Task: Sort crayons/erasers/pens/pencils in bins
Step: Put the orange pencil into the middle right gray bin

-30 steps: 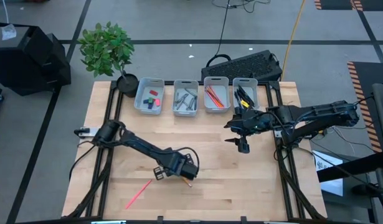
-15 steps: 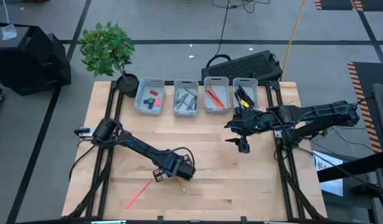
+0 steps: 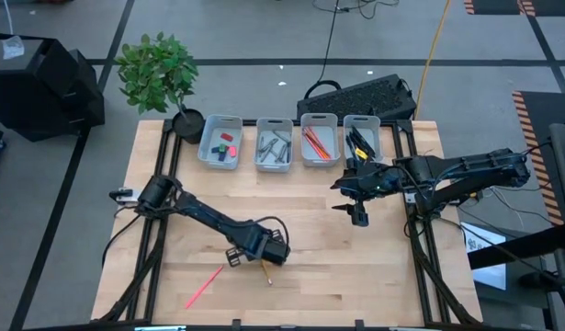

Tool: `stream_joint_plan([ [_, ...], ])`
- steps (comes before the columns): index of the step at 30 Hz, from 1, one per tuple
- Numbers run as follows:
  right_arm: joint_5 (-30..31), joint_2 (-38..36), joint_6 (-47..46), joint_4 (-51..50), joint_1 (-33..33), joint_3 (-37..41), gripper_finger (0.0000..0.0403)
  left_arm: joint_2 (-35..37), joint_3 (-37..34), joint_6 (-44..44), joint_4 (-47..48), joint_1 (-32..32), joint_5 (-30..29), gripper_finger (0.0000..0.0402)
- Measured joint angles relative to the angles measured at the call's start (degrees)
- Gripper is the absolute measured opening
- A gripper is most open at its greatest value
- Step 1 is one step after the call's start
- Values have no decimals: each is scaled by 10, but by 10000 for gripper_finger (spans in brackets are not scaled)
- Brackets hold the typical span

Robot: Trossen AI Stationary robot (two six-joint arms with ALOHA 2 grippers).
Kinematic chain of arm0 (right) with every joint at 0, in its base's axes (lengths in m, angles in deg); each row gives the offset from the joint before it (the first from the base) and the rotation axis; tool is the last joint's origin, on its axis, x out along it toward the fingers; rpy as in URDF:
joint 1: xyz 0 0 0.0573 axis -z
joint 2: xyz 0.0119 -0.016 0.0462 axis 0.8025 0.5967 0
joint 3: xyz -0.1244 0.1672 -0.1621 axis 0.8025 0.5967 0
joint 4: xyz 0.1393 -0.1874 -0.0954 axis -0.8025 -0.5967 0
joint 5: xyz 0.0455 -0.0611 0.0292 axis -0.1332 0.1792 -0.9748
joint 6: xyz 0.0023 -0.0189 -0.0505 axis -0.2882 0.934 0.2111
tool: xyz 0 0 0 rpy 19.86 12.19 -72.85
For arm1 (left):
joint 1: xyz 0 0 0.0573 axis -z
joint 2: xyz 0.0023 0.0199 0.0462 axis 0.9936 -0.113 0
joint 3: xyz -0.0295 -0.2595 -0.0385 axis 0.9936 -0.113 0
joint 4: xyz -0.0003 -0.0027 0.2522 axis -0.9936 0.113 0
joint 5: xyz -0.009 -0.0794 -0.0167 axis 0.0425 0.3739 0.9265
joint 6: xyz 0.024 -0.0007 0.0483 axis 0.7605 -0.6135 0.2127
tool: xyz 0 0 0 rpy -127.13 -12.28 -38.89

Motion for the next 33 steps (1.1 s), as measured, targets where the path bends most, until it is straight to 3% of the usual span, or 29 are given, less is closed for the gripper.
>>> stream_joint_plan([
  [6,1,0,9,8,0,0,265,37,3,31,6,-7,-103,19],
  [13,1,0,-8,36,1,0,265,98,3,168,-14,-27,-238,17],
  [16,1,0,-31,69,5,2,265,129,3,267,-41,-44,-307,15],
  [20,0,0,-84,141,19,28,265,176,3,468,-136,-77,-358,23],
  [23,-10,0,-113,194,30,53,265,203,3,642,-232,-112,-364,23],
  [26,-15,11,-150,236,44,67,265,225,4,794,-326,-152,-333,17],
  [30,-9,19,-192,249,75,68,265,251,4,885,-379,-214,-285,16],
  [33,16,21,-216,253,107,68,265,253,4,934,-411,-262,-214,21],
])
